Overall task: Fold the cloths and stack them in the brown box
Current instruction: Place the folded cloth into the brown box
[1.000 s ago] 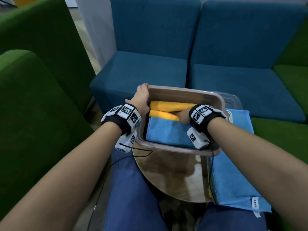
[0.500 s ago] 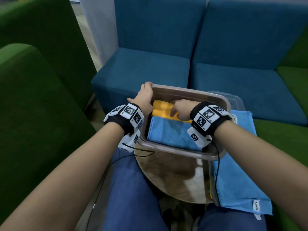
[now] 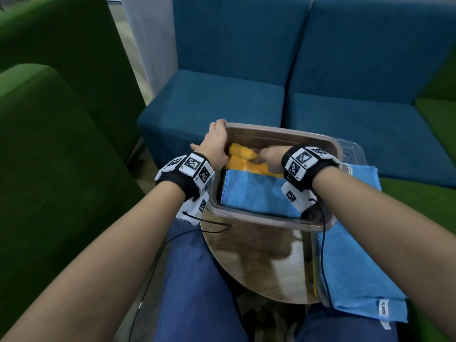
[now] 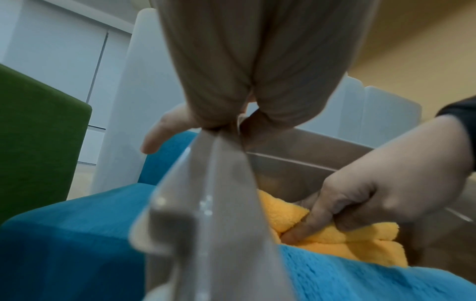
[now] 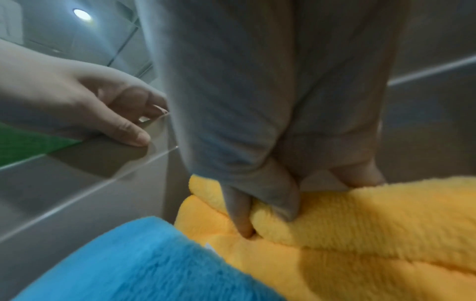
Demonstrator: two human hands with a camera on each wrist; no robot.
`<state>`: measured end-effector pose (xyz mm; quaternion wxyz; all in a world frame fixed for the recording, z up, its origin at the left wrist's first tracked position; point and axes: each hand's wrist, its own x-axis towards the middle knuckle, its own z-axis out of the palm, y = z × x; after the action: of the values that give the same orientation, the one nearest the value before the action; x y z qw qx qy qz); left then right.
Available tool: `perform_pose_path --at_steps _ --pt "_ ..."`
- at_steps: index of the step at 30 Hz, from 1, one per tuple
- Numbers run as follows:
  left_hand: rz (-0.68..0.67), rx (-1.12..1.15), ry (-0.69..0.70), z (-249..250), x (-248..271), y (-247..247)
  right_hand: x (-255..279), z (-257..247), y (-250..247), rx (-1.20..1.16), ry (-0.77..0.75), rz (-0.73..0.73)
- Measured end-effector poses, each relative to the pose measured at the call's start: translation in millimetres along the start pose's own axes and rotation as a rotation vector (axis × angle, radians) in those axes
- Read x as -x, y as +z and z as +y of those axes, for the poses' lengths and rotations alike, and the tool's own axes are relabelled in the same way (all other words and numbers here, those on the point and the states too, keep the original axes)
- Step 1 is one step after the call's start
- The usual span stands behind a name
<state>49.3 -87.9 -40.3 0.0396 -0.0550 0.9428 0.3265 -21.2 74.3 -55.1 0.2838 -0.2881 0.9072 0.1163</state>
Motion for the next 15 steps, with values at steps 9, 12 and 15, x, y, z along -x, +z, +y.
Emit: perform_pose_path --at_steps 9,12,15 --pt "0.020 -0.040 0.000 1.3 -0.5 5.9 5.8 -4.4 -14.7 -0.021 -0.097 0.093" --pt "0.018 -0.041 -0.006 3.6 -1.5 5.6 10.9 -7.5 -8.6 0.017 -0.024 0.195" --pt "0.014 -0.049 -0.015 4.0 -0.7 4.9 8.4 -8.4 -2.6 -0.011 -0.016 0.252"
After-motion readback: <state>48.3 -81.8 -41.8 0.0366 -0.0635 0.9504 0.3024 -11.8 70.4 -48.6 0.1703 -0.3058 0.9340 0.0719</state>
